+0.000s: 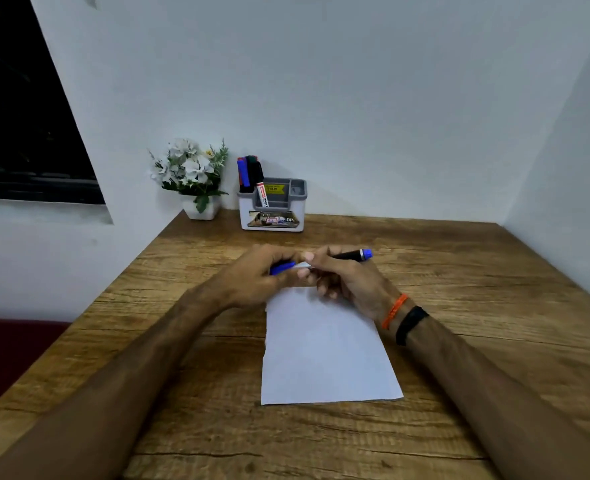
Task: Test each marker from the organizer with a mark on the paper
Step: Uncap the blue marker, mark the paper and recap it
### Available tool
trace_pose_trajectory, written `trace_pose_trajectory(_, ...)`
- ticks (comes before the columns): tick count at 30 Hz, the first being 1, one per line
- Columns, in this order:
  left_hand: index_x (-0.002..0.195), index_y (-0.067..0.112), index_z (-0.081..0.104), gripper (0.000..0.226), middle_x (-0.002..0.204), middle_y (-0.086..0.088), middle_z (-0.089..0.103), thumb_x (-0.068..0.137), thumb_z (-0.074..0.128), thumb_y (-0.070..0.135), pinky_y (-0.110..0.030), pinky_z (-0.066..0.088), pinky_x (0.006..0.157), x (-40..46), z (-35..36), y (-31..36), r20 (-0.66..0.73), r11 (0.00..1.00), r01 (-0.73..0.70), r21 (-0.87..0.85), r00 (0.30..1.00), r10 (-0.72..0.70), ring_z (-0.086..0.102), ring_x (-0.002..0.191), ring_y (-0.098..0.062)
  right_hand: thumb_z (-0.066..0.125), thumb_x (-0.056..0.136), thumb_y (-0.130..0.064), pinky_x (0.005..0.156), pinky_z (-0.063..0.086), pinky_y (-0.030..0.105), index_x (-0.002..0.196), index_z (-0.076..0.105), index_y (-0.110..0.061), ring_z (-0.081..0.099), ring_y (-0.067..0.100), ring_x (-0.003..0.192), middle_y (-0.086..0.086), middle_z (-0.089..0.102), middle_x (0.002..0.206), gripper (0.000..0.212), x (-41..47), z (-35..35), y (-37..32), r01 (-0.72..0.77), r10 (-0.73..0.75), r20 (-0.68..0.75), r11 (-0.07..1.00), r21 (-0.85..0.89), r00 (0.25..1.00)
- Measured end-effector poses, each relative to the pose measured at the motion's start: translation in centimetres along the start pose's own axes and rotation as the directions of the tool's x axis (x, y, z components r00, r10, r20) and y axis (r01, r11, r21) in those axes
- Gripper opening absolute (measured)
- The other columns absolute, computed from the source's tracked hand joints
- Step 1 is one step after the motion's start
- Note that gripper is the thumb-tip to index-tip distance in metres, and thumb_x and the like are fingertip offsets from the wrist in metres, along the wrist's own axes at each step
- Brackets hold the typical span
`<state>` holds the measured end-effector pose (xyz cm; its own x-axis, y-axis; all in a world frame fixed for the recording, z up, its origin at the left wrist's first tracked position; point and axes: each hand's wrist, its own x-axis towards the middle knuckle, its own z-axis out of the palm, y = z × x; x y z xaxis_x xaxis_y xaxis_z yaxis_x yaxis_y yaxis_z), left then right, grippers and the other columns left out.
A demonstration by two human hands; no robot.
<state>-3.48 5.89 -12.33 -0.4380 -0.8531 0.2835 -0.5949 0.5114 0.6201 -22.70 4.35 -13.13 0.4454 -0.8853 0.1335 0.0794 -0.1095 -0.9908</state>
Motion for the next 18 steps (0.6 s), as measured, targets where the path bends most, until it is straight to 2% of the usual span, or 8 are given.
trace_pose_trajectory(3, 0.075, 0.037, 0.054, 0.021, 0.063, 0.014, 0.053, 0.095, 0.056, 0.033, -0.016, 0.033, 0.053, -0.09, 0.00, 0.28, -0.052, 0.996, -0.062, 0.068, 0.996, 0.065, 0.048, 0.056, -0.002, 0.068, 0.089, -0.015, 0.043, 0.041, 0.019, 0.076, 0.066, -0.006, 0.054, 0.012, 0.049, 0.008, 0.068, 0.069, 0.016, 0.20, 0.49, -0.03, 0.029, -0.029, -0.004, 0.999, 0.013, 1.000)
trace_pose_trajectory(5, 0.074, 0.035, 0.052, 0.022, 0.064, 0.012, 0.055, 0.096, 0.055, 0.033, -0.015, 0.035, 0.053, -0.16, 0.01, 0.42, -0.061, 0.990, -0.105, 0.098, 0.992, 0.112, 0.053, 0.057, -0.003, 0.067, 0.090, -0.014, 0.044, 0.040, 0.019, 0.080, 0.063, -0.004, 0.051, 0.012, 0.049, 0.006, 0.068, 0.069, 0.015, 0.18, 0.57, -0.03, 0.039, -0.038, -0.008, 0.999, 0.025, 0.999)
trace_pose_trajectory(8, 0.078, 0.032, 0.051, 0.018, 0.067, 0.011, 0.059, 0.096, 0.052, 0.035, -0.021, 0.041, 0.057, -0.27, 0.07, 0.32, -0.035, 0.982, -0.139, 0.130, 0.989, 0.145, 0.058, 0.062, -0.005, 0.075, 0.084, -0.021, 0.045, 0.038, 0.021, 0.084, 0.062, -0.004, 0.048, 0.012, 0.048, 0.009, 0.065, 0.068, 0.021, 0.21, 0.45, 0.27, 0.062, -0.062, 0.009, 0.998, 0.010, 0.998)
trace_pose_trajectory(11, 0.083, 0.023, 0.055, 0.021, 0.070, 0.010, 0.057, 0.094, 0.048, 0.038, -0.027, 0.039, 0.056, -0.22, 0.21, -0.07, -0.036, 0.971, -0.150, 0.188, 0.987, 0.159, 0.053, 0.063, -0.008, 0.076, 0.082, -0.020, 0.043, 0.035, 0.020, 0.082, 0.061, -0.004, 0.044, 0.009, 0.044, 0.015, 0.062, 0.070, 0.022, 0.29, 0.22, 0.32, 0.065, -0.066, 0.059, 0.998, 0.020, 0.996)
trace_pose_trajectory(16, 0.088, 0.032, 0.053, 0.010, 0.071, 0.023, 0.050, 0.096, 0.048, 0.030, -0.012, 0.030, 0.057, -0.40, 0.41, 0.33, -0.044, 0.961, -0.203, 0.186, 0.976, 0.214, 0.050, 0.065, 0.001, 0.066, 0.082, -0.014, 0.039, 0.032, 0.017, 0.076, 0.057, 0.000, 0.038, 0.005, 0.039, 0.005, 0.064, 0.060, 0.018, 0.17, 0.24, 0.02, 0.073, -0.084, 0.118, 0.993, 0.098, 0.989)
trace_pose_trajectory(18, 0.089, 0.029, 0.055, 0.010, 0.070, 0.023, 0.050, 0.096, 0.048, 0.029, -0.012, 0.030, 0.056, -0.41, 0.44, 0.52, -0.054, 0.962, -0.216, 0.166, 0.972, 0.228, 0.048, 0.062, 0.001, 0.065, 0.082, -0.012, 0.039, 0.031, 0.016, 0.076, 0.055, 0.000, 0.037, 0.004, 0.038, 0.003, 0.062, 0.057, 0.017, 0.13, 0.18, -0.04, 0.075, -0.090, 0.121, 0.990, 0.118, 0.989)
